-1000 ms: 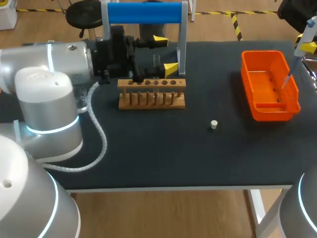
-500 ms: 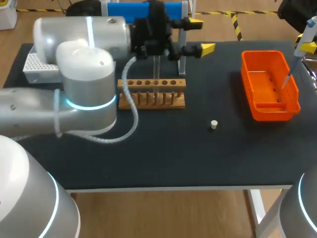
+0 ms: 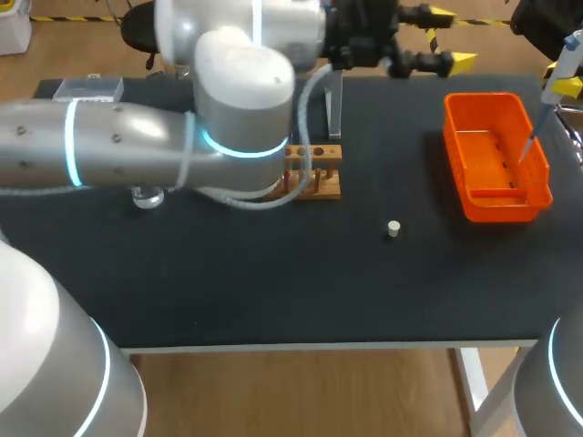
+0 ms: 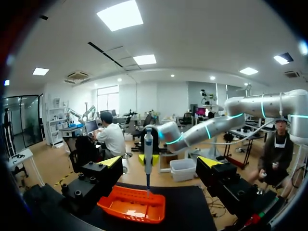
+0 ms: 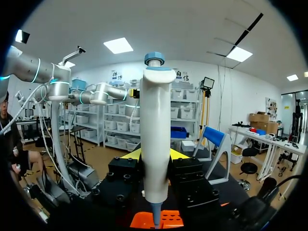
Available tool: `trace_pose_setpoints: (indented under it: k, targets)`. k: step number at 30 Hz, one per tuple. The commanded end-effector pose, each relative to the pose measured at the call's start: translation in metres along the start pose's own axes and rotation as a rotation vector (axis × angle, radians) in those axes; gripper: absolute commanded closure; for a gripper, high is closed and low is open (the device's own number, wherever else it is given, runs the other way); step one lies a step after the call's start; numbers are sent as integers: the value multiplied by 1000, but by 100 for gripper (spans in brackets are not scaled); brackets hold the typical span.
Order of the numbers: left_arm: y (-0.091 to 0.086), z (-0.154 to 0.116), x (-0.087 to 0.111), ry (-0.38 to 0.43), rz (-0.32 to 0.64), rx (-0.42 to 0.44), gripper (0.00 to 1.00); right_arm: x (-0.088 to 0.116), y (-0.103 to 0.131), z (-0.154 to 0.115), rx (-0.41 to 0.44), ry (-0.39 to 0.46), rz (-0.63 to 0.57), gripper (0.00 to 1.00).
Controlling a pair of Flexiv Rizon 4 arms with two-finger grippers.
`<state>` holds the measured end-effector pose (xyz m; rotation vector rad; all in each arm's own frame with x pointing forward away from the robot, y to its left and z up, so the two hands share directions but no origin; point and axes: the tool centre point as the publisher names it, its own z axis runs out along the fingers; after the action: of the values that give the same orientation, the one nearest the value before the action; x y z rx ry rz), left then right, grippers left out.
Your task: Invert the test tube, pick up the pipette, mount the tip to pipette, aspirate from beaker and dispense into the tube, eject the tip, return the pipette, and cap with the stopper.
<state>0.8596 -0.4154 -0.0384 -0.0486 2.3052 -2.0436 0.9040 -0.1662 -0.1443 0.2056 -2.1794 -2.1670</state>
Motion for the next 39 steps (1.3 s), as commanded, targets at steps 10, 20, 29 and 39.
trace_pose_setpoints:
  k: [10, 20, 29, 39]
  targets:
    - [-3, 62, -10, 17, 1, -11, 100, 1, 1, 1, 4, -2, 0, 100]
    - [-3, 62, -10, 17, 1, -11, 100, 1, 1, 1, 4, -2, 0, 100]
    - [-2, 77, -11, 26, 7, 10, 100, 1, 1, 1, 4, -2, 0, 100]
    - [-4, 106, -10, 34, 24, 50, 100, 1, 1, 1, 4, -2, 0, 100]
